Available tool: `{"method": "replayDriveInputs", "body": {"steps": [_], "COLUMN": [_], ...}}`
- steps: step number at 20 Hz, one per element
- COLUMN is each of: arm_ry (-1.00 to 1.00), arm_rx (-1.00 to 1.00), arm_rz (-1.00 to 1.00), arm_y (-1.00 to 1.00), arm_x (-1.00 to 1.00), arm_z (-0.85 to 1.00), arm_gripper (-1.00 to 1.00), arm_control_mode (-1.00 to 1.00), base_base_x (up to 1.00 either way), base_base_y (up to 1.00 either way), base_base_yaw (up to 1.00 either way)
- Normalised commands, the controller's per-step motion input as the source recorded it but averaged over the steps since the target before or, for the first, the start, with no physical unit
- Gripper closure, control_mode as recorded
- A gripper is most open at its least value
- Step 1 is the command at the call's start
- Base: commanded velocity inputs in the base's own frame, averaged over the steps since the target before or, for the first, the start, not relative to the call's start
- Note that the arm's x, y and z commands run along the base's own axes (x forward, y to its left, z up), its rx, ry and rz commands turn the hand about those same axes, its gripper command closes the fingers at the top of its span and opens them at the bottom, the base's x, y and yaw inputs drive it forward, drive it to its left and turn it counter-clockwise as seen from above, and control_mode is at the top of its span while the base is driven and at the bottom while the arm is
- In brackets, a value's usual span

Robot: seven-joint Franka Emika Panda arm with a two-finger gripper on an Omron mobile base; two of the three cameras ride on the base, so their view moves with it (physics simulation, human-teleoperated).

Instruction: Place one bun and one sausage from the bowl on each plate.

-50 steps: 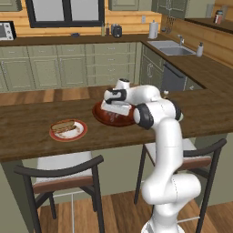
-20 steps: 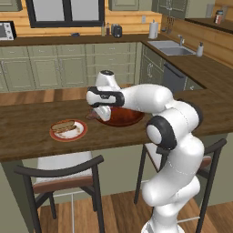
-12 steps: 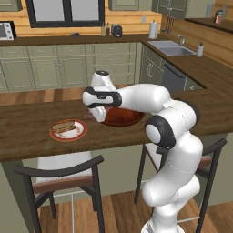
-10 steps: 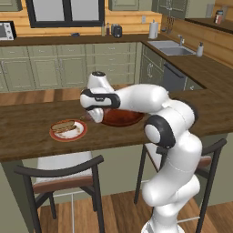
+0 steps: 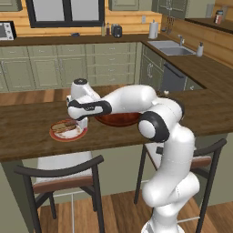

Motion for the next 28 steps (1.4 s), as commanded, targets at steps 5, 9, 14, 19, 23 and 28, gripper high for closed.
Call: {"method": "replayDriveInputs", "body": {"steps": [5,9,14,19,23,28], "arm_ry": [0.00,0.00,0.00,0.00,0.00,0.00], "arm_rx": [0.00,0.00,0.00,0.00,0.00,0.00], "arm_rz": [0.00,-0.01,0.00,0.00,0.00,0.00], "arm_y": [0.15,0.00,0.00,0.03,0.08,0.10], "arm_x": [0.13,0.09,0.11,0.12,0.01,0.06], "arm_z": [-0.33,-0.38,-0.09,0.00,-0.06,-0.19], "arm_gripper": [1.00,1.00,1.00,1.00,1.00,1.00], "arm_control_mode": [-1.00,-1.00,-1.00,-1.00,-1.00,-1.00], "base_base_x": [0.00,0.00,0.00,0.00,0.00,0.00], "base_base_y": [0.00,0.00,0.00,0.00,0.00,0.00], "base_base_yaw": [0.00,0.00,0.00,0.00,0.00,0.00]}}
